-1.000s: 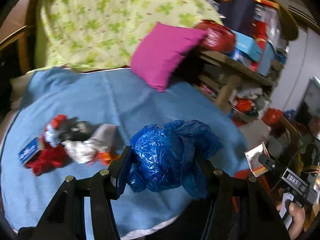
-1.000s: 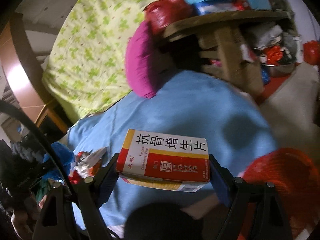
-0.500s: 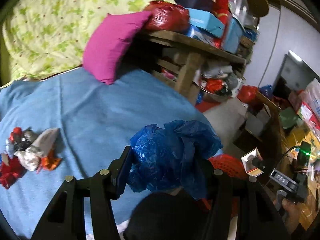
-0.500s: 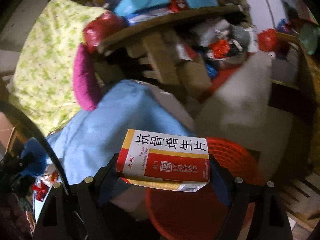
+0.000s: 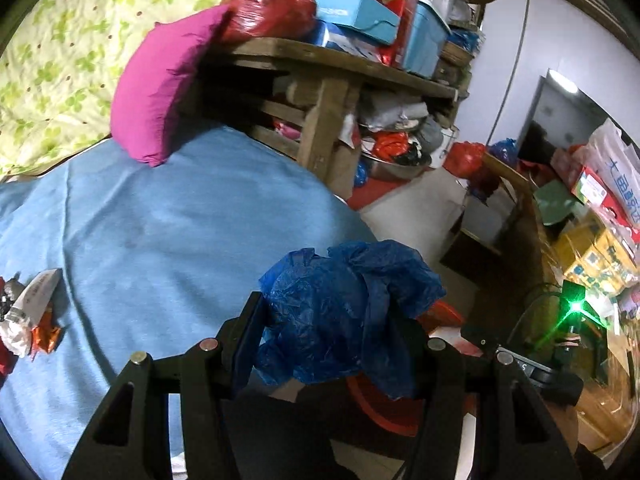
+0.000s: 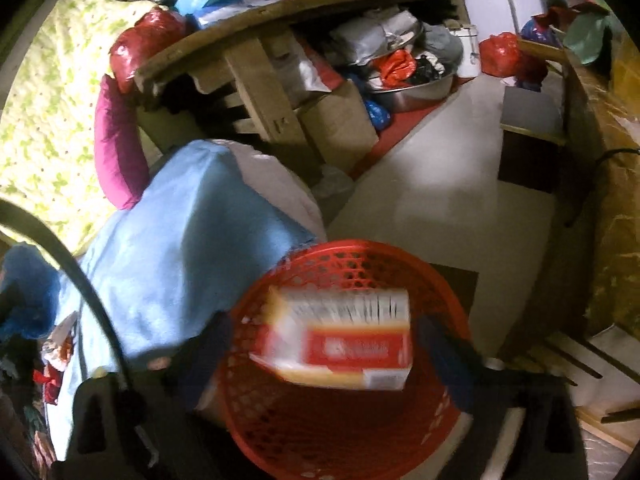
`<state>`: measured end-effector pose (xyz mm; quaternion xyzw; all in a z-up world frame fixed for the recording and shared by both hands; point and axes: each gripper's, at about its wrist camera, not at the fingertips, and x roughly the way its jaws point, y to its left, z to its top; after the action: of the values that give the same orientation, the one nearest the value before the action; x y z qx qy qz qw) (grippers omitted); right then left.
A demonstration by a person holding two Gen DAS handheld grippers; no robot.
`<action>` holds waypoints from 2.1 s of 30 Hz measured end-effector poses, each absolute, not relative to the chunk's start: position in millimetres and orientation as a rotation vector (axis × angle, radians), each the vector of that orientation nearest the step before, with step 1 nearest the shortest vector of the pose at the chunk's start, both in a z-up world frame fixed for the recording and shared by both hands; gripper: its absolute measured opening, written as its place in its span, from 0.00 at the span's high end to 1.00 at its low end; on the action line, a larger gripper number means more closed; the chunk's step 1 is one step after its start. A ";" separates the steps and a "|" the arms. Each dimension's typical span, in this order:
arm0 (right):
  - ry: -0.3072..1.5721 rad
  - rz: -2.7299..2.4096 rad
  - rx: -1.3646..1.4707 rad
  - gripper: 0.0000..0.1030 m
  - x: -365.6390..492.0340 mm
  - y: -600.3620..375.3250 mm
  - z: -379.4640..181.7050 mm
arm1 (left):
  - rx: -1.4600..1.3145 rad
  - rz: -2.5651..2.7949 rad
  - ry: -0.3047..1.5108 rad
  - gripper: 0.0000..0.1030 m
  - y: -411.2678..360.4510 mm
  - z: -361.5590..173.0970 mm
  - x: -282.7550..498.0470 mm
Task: Collect trash
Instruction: 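Carry both items to the red basket and open both tools to drop them, then move both empty tools back over the trash pile on the bed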
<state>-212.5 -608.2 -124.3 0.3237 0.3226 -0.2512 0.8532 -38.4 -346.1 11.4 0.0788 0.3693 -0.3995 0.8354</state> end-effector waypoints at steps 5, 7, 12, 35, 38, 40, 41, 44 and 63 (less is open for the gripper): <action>0.647 -0.540 0.687 0.00 -220.2 -613.6 -117.3 | 0.181 -0.873 0.806 0.43 -364.4 1.8 -40.9; 0.628 -0.540 0.687 0.00 -224.7 -613.1 -111.5 | 0.184 -0.882 0.820 0.43 -370.8 -2.0 -41.0; 0.584 -0.540 0.672 0.00 -233.4 -609.5 -95.0 | 0.196 -0.914 0.871 0.43 -391.4 -16.7 -42.8; 0.503 -0.555 0.635 0.00 -251.5 -603.1 -65.9 | 0.233 -0.943 0.937 0.24 -423.9 -34.6 -41.7; 0.520 -0.536 0.619 0.00 -240.2 -595.8 -65.0 | 0.185 -0.907 0.931 0.24 -395.9 -30.3 -28.5; 0.527 -0.521 0.604 0.00 -231.4 -589.9 -63.0 | 0.160 -0.877 0.923 0.24 -375.3 -28.9 -22.0; 0.530 -0.512 0.595 0.00 -226.9 -586.3 -61.8 | 0.147 -0.863 0.920 0.24 -365.2 -28.5 -19.1; 0.548 -0.475 0.568 0.00 -209.8 -573.0 -57.9 | 0.112 -0.814 0.914 0.24 -331.4 -28.3 -9.2; 0.651 -0.095 0.314 0.00 -60.2 -396.6 -20.6 | -0.149 -0.284 0.858 0.24 -65.9 -61.3 53.7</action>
<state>-60.2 -396.6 -20.6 0.1535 0.3183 -0.0466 0.9343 53.7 -65.9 -61.3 -0.0718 0.4144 -0.1369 0.8969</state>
